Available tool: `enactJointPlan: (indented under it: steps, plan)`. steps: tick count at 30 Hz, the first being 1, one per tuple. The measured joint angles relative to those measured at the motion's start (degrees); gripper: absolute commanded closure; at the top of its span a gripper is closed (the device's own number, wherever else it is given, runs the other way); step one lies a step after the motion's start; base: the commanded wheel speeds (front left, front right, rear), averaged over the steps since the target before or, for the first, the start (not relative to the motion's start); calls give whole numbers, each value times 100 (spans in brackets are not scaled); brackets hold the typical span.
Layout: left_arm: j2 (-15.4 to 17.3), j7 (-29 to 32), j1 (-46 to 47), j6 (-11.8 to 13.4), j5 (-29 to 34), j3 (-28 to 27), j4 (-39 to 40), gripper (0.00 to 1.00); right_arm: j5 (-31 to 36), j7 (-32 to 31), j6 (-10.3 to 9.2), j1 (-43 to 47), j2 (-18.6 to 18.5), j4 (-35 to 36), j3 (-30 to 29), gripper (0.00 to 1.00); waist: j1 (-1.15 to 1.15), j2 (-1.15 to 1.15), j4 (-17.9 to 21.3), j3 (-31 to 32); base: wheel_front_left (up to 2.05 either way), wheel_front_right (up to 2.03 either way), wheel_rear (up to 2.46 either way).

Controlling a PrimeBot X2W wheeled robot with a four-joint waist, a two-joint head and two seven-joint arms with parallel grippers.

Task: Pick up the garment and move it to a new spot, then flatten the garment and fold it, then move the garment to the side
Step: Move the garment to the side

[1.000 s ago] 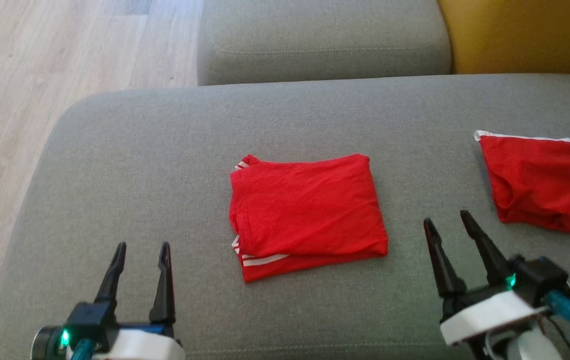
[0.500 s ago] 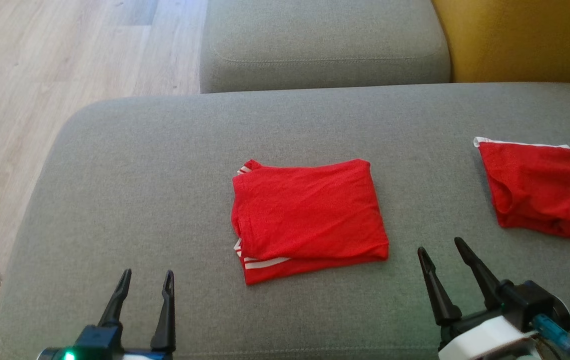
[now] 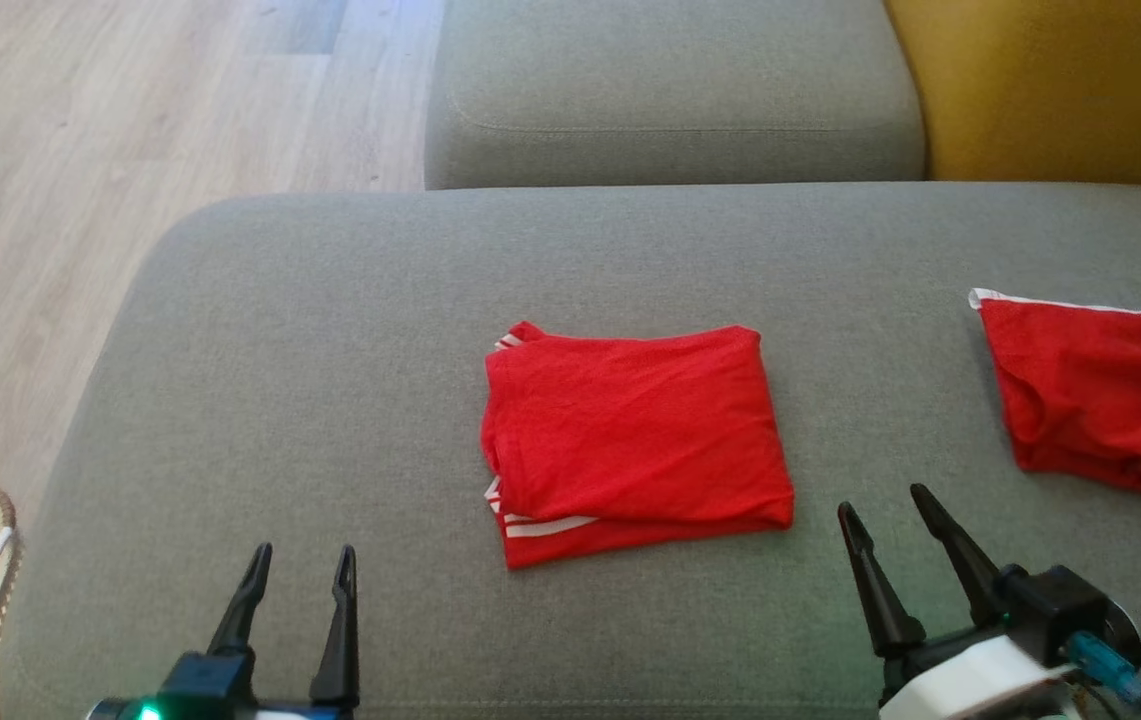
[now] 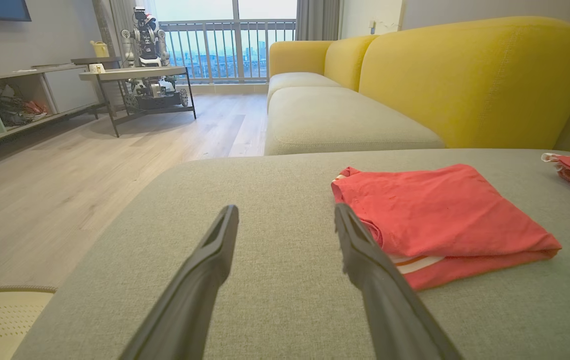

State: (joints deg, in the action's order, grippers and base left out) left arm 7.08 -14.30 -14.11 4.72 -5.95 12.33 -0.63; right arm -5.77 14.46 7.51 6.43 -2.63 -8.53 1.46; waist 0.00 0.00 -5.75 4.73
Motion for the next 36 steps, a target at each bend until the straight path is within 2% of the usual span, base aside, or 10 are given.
enactJointPlan:
  steps: [8, 10, 15, 19, 22, 25, 29, 33, 36]
  plan:
    - [-81, 0, -1, -98, 93, -36, -113, 0, -19, 0, 0, -5, 12, -108, -43, 0, 0, 0, -203, -20, 0, 0, 0]
    - [-99, 0, -1, -121, 108, -40, -121, 0, -408, -1, 0, -27, 19, -297, -48, 0, 0, 0, -256, -60, 0, 0, 0]
    - [-153, 0, 0, -203, 137, -37, -126, 0, -1340, -1, -1, -542, 22, -1346, 48, 0, 0, 0, -372, -187, 0, 0, 0]
    - [-167, 0, 9, -278, 240, -16, -137, 0, -1751, -21, 0, -1427, 21, -2373, 98, 0, 0, 0, -483, -304, 0, 0, 0]
    - [-172, 0, 24, -334, 290, 13, -143, 0, -1940, -312, 0, -2086, 14, -3011, 82, 0, 0, 0, -561, -424, 0, 0, 0]
    - [-189, 0, 103, -401, 319, 114, -144, 0, -2298, -588, 0, -2626, -12, -3372, 89, 0, 1, 0, -641, -600, 0, 0, 0]
    - [-232, 0, 357, -456, 341, 215, -136, 0, -2464, -794, 0, -3112, -240, -3977, -118, 0, 1, 0, -794, -803, 0, 0, 0]
    - [-256, 0, 449, -472, 343, 290, -135, 0, -2488, -1085, -1, -3309, -377, -4580, -220, 0, 1, 0, -941, -971, 0, 0, 0]
    - [-269, 0, 499, -471, 343, 319, -135, 0, -2637, -1279, 0, -3404, -336, -4681, -78, 0, 1, 0, -1018, -1073, 0, 0, 0]
